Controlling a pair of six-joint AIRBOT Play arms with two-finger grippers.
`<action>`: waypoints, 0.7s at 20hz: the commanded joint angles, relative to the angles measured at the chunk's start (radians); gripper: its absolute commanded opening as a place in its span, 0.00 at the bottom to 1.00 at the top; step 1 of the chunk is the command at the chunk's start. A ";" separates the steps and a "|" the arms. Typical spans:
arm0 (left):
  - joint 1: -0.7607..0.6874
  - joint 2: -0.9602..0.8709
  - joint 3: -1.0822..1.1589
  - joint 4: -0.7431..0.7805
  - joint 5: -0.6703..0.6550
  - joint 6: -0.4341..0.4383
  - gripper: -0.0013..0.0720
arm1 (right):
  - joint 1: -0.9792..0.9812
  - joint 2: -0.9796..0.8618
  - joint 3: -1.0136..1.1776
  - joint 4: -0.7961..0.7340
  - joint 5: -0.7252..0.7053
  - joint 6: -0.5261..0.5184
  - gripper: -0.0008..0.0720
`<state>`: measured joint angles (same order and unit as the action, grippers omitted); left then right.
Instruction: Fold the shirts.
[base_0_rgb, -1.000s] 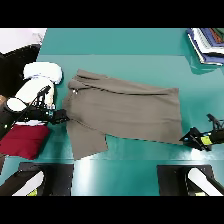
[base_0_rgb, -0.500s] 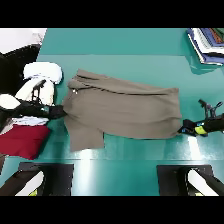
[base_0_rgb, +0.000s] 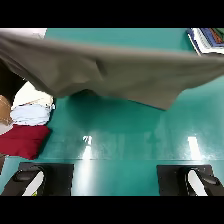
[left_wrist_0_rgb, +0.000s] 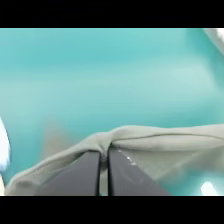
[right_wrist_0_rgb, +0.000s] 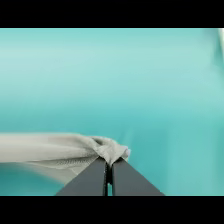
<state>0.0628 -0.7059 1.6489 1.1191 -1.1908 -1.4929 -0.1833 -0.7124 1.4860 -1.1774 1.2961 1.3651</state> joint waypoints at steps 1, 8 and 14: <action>0.000 0.012 0.315 0.007 0.005 -0.038 0.05 | 0.001 0.013 0.295 -0.030 0.035 0.015 0.03; 0.000 -0.013 0.476 -0.001 0.005 -0.079 0.05 | 0.001 -0.123 0.629 -0.159 0.259 0.068 0.03; 0.000 -0.206 0.159 -0.005 -0.179 -0.074 0.05 | 0.001 -0.248 0.360 -0.159 0.335 0.086 0.03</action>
<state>0.0620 -0.8268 1.9388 1.1141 -1.2781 -1.5696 -0.1822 -0.8940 1.9472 -1.3270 1.5700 1.4410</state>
